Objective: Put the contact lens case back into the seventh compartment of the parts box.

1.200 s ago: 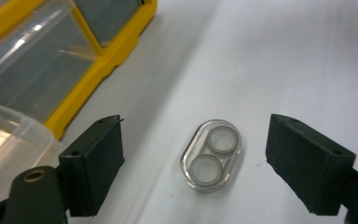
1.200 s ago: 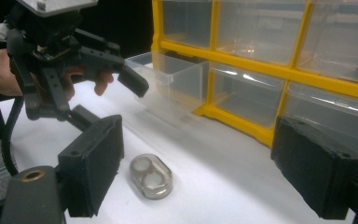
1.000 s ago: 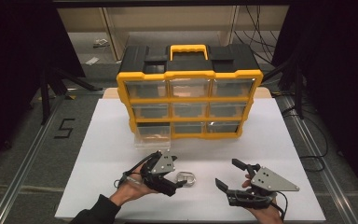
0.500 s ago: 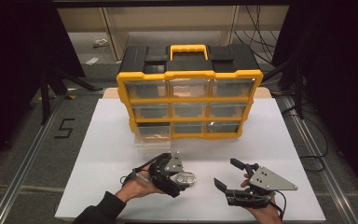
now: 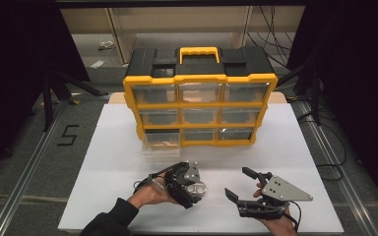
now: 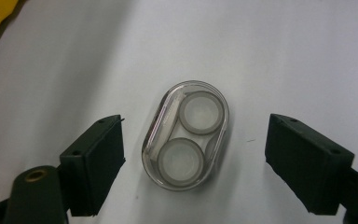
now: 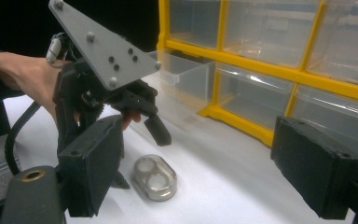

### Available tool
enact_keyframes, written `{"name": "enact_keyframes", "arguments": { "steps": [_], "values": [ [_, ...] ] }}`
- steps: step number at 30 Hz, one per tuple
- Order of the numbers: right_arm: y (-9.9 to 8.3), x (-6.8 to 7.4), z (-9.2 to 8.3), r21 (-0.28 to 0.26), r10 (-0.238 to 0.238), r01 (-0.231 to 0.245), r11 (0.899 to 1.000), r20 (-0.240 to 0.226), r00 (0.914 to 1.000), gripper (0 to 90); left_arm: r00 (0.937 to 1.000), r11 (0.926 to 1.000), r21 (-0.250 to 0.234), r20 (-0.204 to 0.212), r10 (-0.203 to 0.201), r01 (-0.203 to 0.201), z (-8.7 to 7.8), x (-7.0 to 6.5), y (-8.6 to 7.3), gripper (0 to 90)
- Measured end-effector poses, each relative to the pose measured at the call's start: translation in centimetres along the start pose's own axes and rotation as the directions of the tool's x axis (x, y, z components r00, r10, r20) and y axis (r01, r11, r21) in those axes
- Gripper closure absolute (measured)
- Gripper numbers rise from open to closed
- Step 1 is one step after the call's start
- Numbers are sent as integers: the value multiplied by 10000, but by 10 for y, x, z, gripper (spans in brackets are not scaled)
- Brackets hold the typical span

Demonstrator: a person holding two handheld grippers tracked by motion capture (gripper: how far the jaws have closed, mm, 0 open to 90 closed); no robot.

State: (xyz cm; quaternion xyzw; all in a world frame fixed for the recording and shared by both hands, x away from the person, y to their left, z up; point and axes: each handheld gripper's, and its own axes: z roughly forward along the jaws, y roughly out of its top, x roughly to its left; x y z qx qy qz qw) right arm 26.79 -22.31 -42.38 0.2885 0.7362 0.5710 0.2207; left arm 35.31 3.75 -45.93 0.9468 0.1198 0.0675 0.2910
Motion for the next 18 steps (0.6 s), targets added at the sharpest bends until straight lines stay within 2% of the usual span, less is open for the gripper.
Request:
{"name": "enact_keyframes", "arguments": {
  "steps": [5,12,15,16,18],
  "values": [
    [0,1,0,40,-58,58,10000,-23,10000,181,9997,9998,178,241,-85,80,7,7,3,196],
    [0,1,0,30,-51,51,10000,-16,10000,181,9988,9989,458,476,-147,125,14,9,6,202],
    [0,1,0,20,-36,36,10000,-8,10000,181,9981,9976,694,607,-44,2,18,9,6,222],
    [0,1,0,20,-36,36,10000,-8,10000,181,9980,9953,939,602,202,-258,18,11,7,222],
    [0,0,0,26,1,-1,10000,2,10000,181,9976,9936,1102,673,177,-251,20,12,7,245]
  ]
}}
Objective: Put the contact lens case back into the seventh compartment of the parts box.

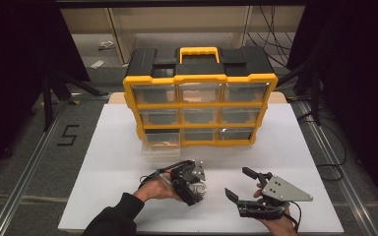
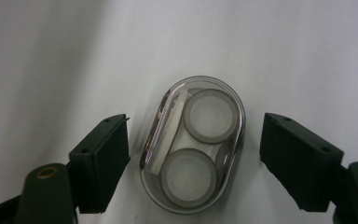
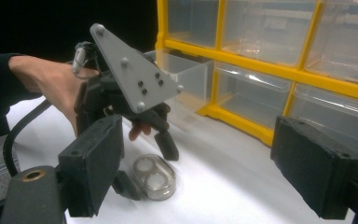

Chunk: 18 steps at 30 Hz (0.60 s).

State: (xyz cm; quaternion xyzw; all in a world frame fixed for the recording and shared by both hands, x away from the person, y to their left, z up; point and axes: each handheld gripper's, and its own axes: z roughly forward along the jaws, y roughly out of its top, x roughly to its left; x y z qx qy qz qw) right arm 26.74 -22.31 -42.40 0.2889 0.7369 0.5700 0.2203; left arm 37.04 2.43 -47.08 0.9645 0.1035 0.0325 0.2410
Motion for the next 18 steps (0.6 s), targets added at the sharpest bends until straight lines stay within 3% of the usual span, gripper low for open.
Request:
{"name": "enact_keyframes", "arguments": {
  "steps": [1,2,4,6,7,8,15,18],
  "values": [
    [0,0,0,3,-10,10,10000,-8,10000,182,10000,10000,0,0,0,0,0,0,0,253],
    [0,0,0,20,-23,23,10000,-9,10000,182,9996,9995,-140,36,-273,274,1,0,0,258],
    [0,0,1,24,-9,9,10000,-16,10000,182,9999,9999,49,31,-128,128,0,2,0,268],
    [0,0,0,24,-21,21,10000,-16,10000,182,9980,9981,-132,224,-599,602,2,3,-1,278],
    [0,0,0,24,-21,21,10000,-16,10000,182,9980,9981,-132,224,-599,602,2,3,-1,281],
    [0,0,0,2,-3,3,10000,-4,10000,182,9993,9994,106,189,-336,334,1,5,-1,289],
    [0,0,0,19,-18,18,10000,-10,10000,183,9996,9995,277,235,-138,131,0,4,2,342],
    [0,0,0,-1,-4,4,10000,-1,10000,183,9999,9992,390,149,-22,16,-1,1,4,405]
  ]
}}
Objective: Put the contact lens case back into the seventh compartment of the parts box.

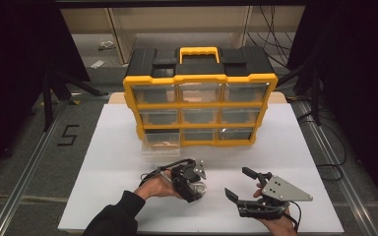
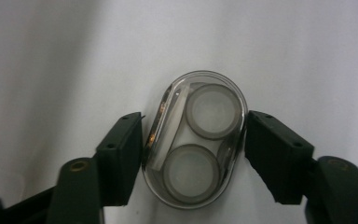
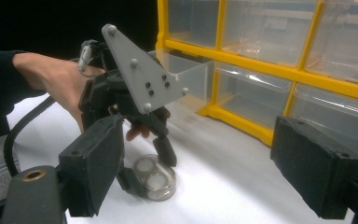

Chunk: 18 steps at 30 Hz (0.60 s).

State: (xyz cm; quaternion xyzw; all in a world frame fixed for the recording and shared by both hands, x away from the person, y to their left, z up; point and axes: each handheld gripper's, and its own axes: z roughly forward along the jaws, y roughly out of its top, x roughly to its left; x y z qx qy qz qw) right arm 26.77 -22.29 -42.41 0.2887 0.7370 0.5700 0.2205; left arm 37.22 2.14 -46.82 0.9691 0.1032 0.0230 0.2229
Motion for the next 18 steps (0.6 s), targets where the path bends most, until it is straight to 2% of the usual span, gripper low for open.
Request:
{"name": "enact_keyframes", "arguments": {
  "steps": [5,6,15,18],
  "values": [
    [0,0,0,12,-10,10,10000,-2,10000,185,10000,9999,122,-8,72,-72,-1,-3,2,445],
    [0,0,0,0,5,-5,10000,-4,10000,184,9999,9999,95,-16,116,-116,-1,-4,2,485],
    [0,0,0,-37,-12,12,10000,-14,10000,185,9998,9998,63,-8,214,-214,-3,-6,1,493],
    [0,0,-1,-36,-24,24,10000,-16,10000,185,9999,9999,-16,-46,117,-117,-6,-5,1,494]
  ]
}}
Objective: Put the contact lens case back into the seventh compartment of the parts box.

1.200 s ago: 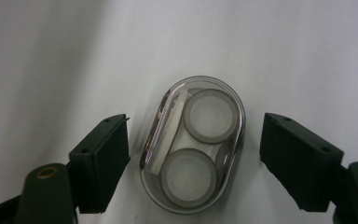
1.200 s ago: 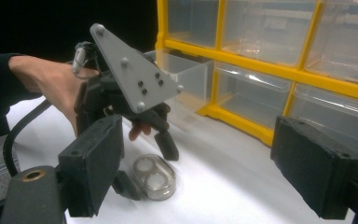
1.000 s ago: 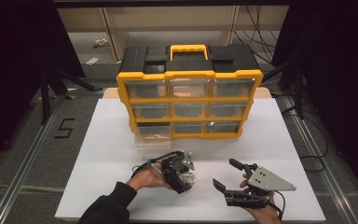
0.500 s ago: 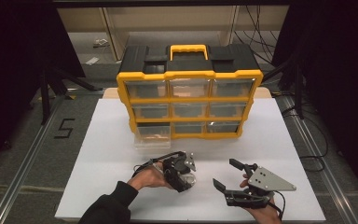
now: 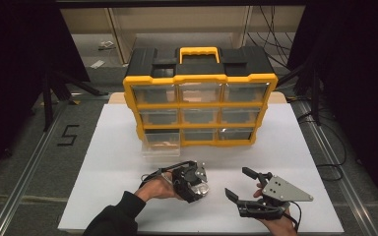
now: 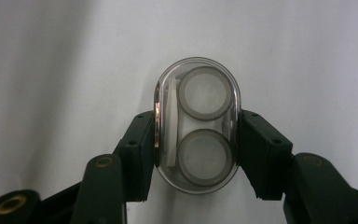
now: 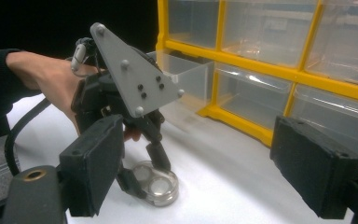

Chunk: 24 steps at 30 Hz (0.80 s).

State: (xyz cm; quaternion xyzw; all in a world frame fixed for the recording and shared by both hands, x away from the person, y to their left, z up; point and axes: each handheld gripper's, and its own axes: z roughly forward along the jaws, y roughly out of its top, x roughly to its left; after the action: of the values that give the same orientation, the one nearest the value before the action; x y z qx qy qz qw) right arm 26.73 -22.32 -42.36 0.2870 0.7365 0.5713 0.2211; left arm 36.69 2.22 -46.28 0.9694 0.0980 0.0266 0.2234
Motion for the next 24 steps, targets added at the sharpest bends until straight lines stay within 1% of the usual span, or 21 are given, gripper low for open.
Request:
{"name": "enact_keyframes", "arguments": {
  "steps": [1,2,3,4,6,7,8,9,10,11,12,16,17,21,22,23,24],
  "values": [
    [0,0,0,1,-1,1,10000,-2,10000,186,9999,9998,-161,-44,-98,98,-3,1,-1,494],
    [0,0,0,-1,-1,1,10000,-3,10000,185,9999,9997,-225,-74,-108,106,-5,1,-2,493],
    [0,0,0,-1,-1,1,10000,-3,10000,185,9999,9997,-225,-74,-108,106,-5,1,-2,494],
    [0,0,0,1,5,-5,10000,-5,10000,186,9999,9996,-287,-140,-71,67,-7,1,-2,494],
    [0,0,0,2,-9,9,10000,-1,10000,185,9996,9993,-361,-260,-120,111,-10,1,-3,494],
    [0,0,0,16,-3,3,10000,1,10000,185,9982,9960,-739,-297,-522,498,-12,-2,-5,493],
    [0,0,0,6,-5,5,10000,7,10000,186,9982,9960,-739,-297,-522,498,-12,-2,-5,494],
    [0,0,0,6,-10,10,10000,5,10000,186,9977,9953,-840,-431,-523,486,-16,-1,-6,494],
    [0,0,0,5,-17,17,10000,3,10000,186,9977,9953,-840,-431,-523,486,-16,-1,-6,494],
    [0,0,0,5,-7,7,10000,4,10000,186,9965,9930,-1024,-535,-641,584,-19,-1,-8,493],
    [0,0,0,4,-7,7,10000,3,10000,185,9965,9930,-1024,-535,-641,584,-19,-1,-8,494],
    [0,0,0,7,-10,10,10000,7,10000,186,9944,9891,-1332,-759,-737,632,-25,-1,-10,494],
    [0,0,0,7,-10,10,10000,7,10000,186,9939,9891,-1346,-840,-721,604,-27,-1,-10,494],
    [0,0,0,9,-6,6,10000,9,10000,185,9914,9847,-1647,-1065,-758,576,-34,-2,-12,494],
    [0,0,0,12,-10,10,10000,10,10000,186,9901,9821,-1784,-1145,-817,604,-37,-2,-12,493],
    [0,0,0,16,-12,12,10000,9,10000,186,9901,9821,-1784,-1145,-817,604,-37,-2,-12,493],
    [0,0,0,13,-8,8,10000,9,10000,186,9900,9806,-1860,-1132,-843,622,-39,-2,-12,494]
  ]
}}
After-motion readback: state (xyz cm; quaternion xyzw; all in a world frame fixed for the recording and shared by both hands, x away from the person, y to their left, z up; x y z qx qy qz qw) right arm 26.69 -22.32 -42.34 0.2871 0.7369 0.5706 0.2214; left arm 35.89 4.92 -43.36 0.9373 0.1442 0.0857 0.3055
